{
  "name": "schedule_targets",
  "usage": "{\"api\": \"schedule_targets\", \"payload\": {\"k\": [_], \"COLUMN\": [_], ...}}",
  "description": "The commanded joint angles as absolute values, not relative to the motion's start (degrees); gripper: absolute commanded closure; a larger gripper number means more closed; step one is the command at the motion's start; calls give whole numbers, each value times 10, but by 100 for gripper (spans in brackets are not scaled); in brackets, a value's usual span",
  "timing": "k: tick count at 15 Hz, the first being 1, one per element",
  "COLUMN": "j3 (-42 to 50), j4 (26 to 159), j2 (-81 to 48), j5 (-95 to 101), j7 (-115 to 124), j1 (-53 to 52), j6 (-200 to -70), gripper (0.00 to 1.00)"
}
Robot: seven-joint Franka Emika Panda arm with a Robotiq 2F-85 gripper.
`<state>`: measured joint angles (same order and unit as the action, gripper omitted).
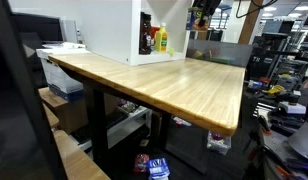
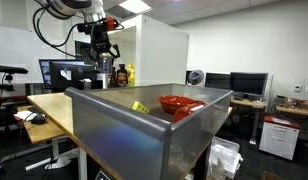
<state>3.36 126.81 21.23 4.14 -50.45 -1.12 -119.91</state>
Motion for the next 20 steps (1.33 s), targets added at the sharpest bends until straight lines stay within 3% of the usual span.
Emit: {"api": "schedule_targets", "payload": {"k": [1, 9, 20], "j3": [23, 12, 2], "j4": [1207, 1073, 898], "j2": [224, 201, 113], "j5": [55, 52, 55], "j7": [-462, -425, -366], "j1": [-17, -32, -33], "j6": [-1139, -1009, -930], "gripper": [67, 67, 67]}}
